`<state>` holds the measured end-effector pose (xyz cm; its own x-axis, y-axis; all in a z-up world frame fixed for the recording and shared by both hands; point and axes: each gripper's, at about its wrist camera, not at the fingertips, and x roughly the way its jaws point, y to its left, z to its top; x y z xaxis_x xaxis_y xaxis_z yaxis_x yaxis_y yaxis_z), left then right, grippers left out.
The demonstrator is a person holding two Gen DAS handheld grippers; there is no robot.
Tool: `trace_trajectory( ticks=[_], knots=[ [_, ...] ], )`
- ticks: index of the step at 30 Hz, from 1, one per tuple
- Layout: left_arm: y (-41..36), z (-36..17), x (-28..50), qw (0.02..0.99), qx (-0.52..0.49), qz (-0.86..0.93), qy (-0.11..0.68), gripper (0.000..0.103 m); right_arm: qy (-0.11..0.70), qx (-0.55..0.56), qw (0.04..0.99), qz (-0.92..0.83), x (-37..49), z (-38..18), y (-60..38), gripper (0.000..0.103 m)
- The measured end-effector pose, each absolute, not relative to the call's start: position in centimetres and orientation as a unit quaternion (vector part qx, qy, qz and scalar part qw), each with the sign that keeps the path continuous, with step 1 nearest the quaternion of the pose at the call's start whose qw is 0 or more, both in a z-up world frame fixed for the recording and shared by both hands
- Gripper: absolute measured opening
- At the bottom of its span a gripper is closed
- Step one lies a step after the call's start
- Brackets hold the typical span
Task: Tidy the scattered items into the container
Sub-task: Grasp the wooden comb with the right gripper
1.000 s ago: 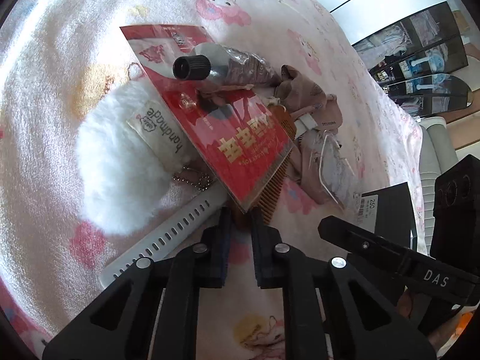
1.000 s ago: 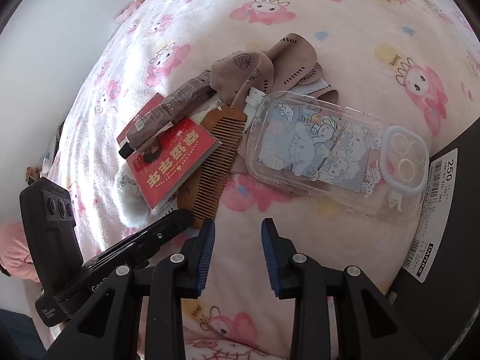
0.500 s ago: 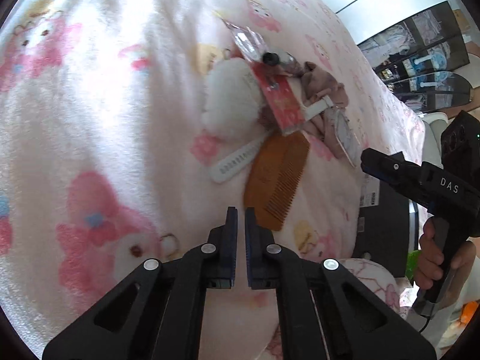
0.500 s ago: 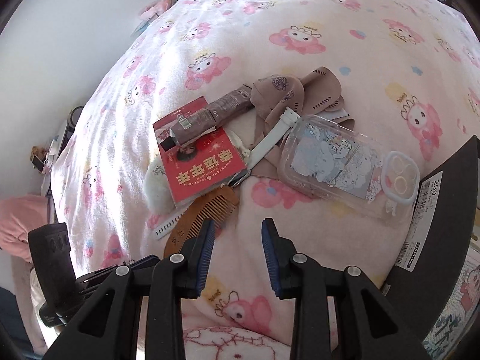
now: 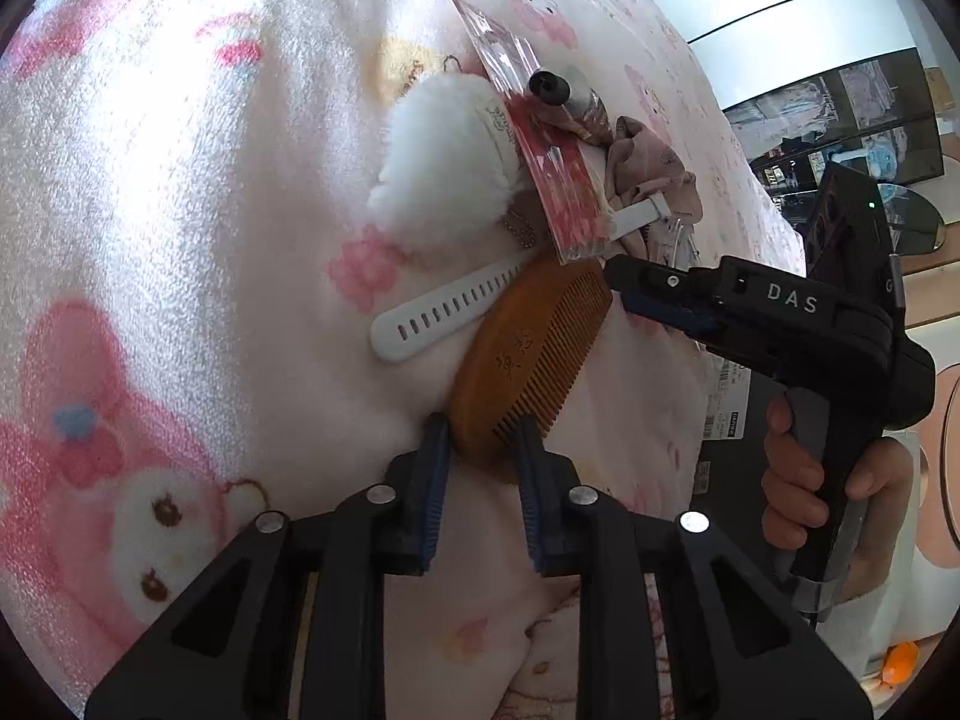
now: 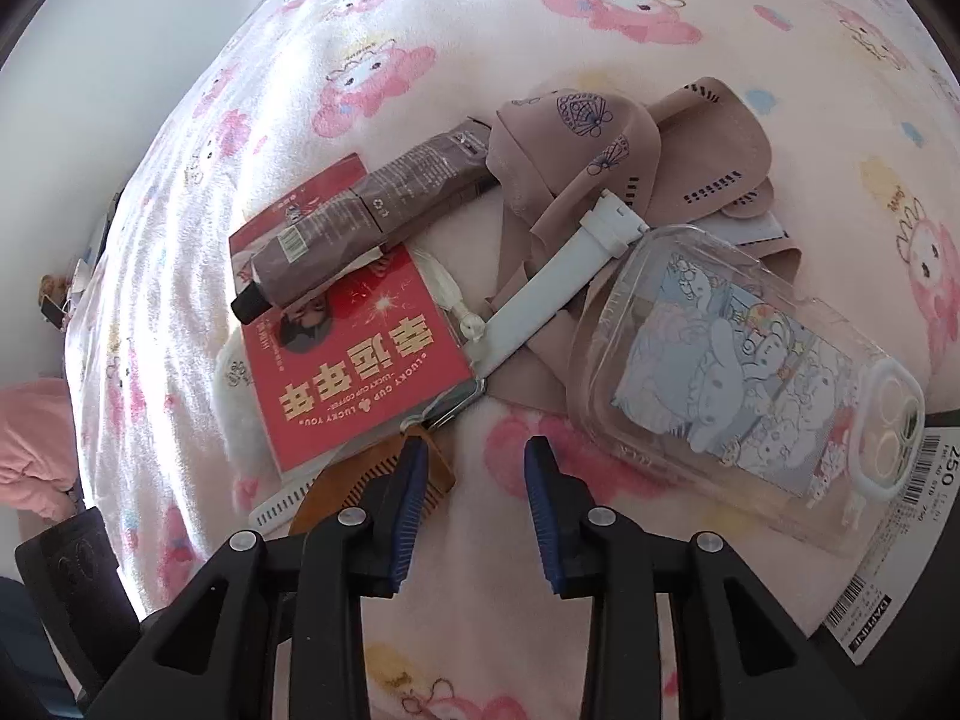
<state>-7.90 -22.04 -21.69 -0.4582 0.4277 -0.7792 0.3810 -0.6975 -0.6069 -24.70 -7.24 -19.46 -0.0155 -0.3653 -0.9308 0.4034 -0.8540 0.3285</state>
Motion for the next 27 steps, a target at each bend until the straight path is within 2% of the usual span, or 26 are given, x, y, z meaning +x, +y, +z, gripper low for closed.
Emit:
trace_trajectory(
  ticks=[2, 7, 11, 17, 23, 27],
  knots=[
    [-22.2, -21.5, -8.1, 0.013, -0.52, 0.763, -0.383, 0.016, 0.016, 0.654, 0.28, -0.702, -24.9, -20.4, -7.8, 0.038],
    [-22.9, -20.7, -8.2, 0.006, -0.518, 0.773, -0.367, 0.015, 0.007, 0.651, 0.332, -0.682, -24.4, -20.4, -8.8, 0.038],
    [-24.1, -19.9, -7.9, -0.011, -0.509, 0.786, -0.351, 0.017, 0.039, 0.631, 0.347, -0.693, -22.6, -18.7, -9.0, 0.036],
    [-25.8, -19.7, -7.3, -0.021, -0.507, 0.783, -0.359, 0.016, 0.023, 0.624, 0.38, -0.683, -19.1, -16.5, -6.6, 0.036],
    [-25.5, -19.8, -6.7, -0.039, -0.511, 0.78, -0.359, 0.018, 0.016, 0.628, 0.325, -0.707, -19.6, -16.7, -5.0, 0.036],
    [-25.6, -20.7, -6.7, -0.055, -0.511, 0.773, -0.373, 0.02, -0.025, 0.627, 0.34, -0.7, -21.7, -17.6, -5.4, 0.036]
  ],
)
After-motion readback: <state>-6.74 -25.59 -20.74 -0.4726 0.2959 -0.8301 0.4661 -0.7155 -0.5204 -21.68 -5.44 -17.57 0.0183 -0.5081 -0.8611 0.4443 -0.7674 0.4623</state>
